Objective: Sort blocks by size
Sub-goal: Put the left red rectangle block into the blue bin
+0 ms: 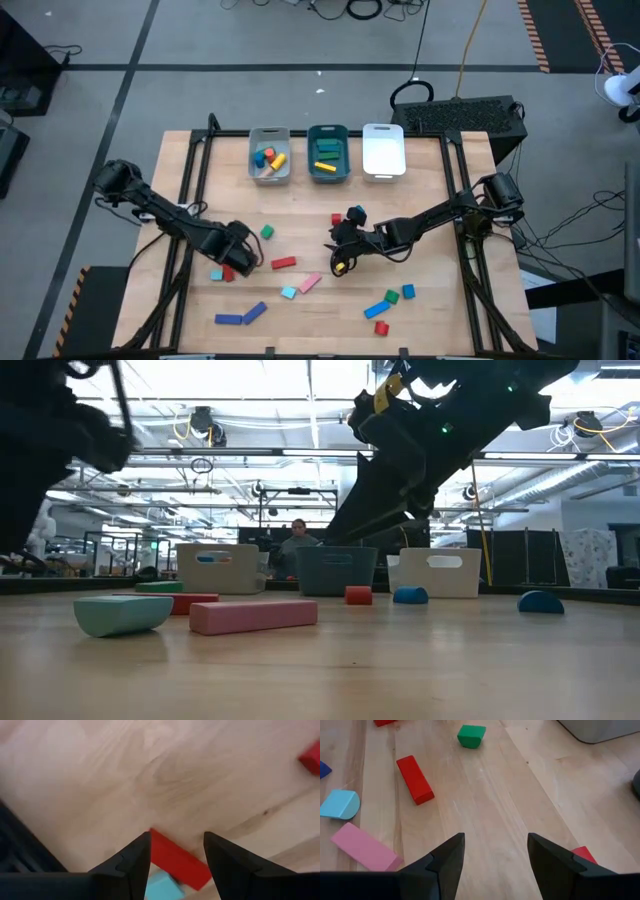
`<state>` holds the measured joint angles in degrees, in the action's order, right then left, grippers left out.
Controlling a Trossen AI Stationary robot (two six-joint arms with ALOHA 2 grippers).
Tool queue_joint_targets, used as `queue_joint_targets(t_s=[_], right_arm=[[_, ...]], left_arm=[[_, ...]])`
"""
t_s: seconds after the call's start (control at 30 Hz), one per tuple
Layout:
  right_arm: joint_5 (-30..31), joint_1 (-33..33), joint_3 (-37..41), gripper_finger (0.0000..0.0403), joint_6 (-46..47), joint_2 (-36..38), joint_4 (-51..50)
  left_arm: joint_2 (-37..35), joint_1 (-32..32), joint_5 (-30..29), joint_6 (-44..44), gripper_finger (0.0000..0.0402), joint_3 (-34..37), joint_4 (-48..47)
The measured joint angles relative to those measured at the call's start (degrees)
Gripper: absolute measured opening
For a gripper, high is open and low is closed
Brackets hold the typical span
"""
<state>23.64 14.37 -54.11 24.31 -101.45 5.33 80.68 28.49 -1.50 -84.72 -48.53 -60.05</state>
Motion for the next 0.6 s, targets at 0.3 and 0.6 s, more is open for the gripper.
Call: queue_joint_targets(t_s=[0.3, 0.6], right_arm=[[0.0, 1.7, 0.0, 0.0201, -0.2, 0.0, -2.6], [0.0, 3.7, 0.0, 0.0201, -1.1, 0.0, -4.4]], left_arm=[[0.0, 3.7, -0.7, -22.0, 0.0183, 0.1, 0.4], [3.2, 6.6, 2.1, -35.2, 0.0183, 0.1, 1.0]])
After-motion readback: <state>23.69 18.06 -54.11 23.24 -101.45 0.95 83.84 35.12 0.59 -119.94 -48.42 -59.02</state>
